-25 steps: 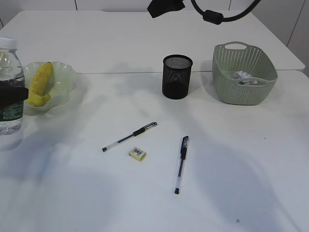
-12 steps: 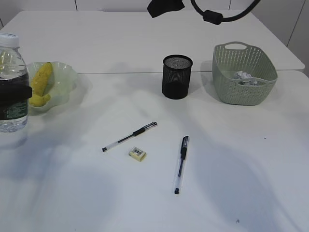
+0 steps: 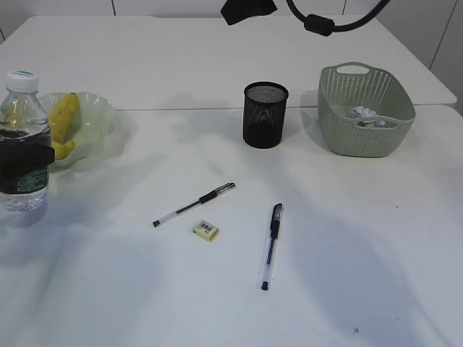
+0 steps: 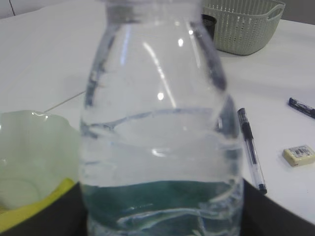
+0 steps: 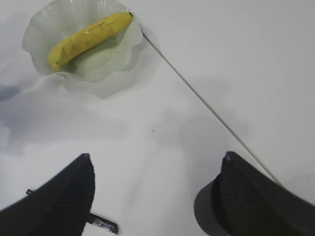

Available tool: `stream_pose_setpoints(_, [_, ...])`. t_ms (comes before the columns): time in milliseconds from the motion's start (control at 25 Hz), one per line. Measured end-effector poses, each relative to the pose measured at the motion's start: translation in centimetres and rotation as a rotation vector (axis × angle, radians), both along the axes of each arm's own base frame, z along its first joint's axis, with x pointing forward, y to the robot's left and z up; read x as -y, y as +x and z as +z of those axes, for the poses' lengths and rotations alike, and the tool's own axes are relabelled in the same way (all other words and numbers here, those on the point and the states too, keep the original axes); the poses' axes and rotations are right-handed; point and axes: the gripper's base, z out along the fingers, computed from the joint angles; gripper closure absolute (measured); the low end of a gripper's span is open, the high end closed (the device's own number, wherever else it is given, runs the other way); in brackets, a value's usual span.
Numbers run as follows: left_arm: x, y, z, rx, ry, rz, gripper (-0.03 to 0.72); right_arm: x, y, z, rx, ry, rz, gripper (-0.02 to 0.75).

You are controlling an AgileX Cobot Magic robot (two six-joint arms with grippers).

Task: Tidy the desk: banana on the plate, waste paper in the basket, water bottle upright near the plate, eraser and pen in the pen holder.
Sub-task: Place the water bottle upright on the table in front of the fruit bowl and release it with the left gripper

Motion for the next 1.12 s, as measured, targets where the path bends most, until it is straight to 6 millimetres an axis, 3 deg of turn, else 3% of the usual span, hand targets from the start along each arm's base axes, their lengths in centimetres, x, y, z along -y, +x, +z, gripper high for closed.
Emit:
stream_pose_setpoints(200, [-0.1, 0.2, -1.6, -0.026, 0.004, -0.006, 0.3, 0.0, 0.0, 0.0, 0.003, 0.0, 0.0, 0.148])
stream_pose_setpoints(560, [-0.5, 0.2, -1.7, -0.026, 0.005, 0.011, 0.3, 0.0, 0.0, 0.0, 0.007, -0.002, 0.002, 0.148])
stream_pose_setpoints(1120, [-6.6, 0.3, -1.4, -0.012, 0.091, 0.209, 0.3, 0.0, 0.0, 0.0, 0.013, -0.007, 0.008, 0.148])
